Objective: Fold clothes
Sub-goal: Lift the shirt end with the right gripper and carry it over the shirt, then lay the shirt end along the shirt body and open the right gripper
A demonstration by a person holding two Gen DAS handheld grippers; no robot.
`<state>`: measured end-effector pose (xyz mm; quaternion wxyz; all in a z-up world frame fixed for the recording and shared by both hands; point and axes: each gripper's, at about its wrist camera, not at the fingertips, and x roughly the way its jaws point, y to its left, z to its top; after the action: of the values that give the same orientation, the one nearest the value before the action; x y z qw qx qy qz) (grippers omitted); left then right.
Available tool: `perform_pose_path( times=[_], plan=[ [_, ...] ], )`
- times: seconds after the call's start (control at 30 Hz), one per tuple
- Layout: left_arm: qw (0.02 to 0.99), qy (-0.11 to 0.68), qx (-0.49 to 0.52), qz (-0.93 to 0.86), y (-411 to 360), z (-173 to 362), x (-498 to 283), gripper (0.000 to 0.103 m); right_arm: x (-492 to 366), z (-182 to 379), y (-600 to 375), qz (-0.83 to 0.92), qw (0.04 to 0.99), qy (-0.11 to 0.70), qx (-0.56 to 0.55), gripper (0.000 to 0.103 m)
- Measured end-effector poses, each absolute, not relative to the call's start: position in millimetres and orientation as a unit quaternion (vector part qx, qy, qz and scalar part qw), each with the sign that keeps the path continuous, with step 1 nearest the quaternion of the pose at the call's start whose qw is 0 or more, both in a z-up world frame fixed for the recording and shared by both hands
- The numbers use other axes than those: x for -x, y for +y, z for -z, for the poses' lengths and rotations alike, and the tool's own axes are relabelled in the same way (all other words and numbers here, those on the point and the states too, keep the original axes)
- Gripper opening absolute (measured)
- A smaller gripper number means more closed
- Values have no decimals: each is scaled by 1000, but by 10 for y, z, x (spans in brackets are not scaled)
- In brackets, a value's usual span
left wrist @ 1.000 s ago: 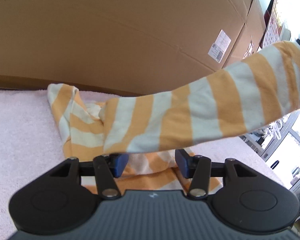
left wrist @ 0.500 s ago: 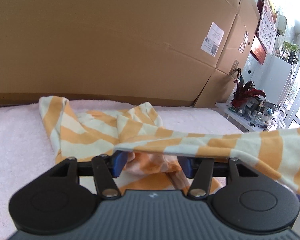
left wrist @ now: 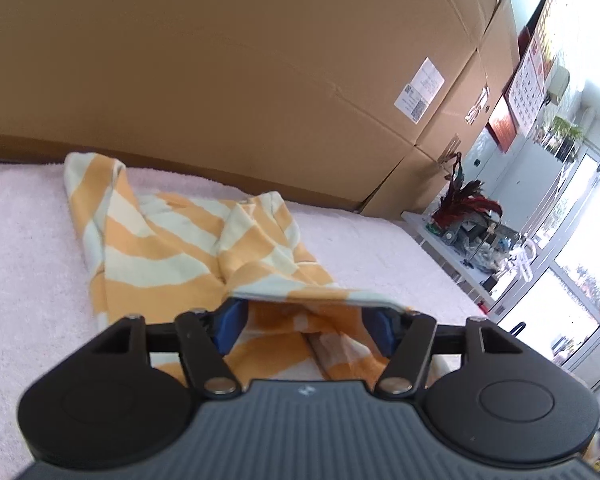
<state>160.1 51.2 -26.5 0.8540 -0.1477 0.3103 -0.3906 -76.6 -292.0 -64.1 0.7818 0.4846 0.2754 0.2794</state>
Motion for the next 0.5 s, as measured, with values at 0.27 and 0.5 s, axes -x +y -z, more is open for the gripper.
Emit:
perform_pose_path(
  times=[0.27,0.5],
  plan=[
    [839,345,177,381,588,394,-1692,69,813,1067,-2883,-194,822,319,-429,23],
    [837,342,190,384,549,347,-1666,71,784,971,-2662,-249,842,316,-361,41]
  ],
)
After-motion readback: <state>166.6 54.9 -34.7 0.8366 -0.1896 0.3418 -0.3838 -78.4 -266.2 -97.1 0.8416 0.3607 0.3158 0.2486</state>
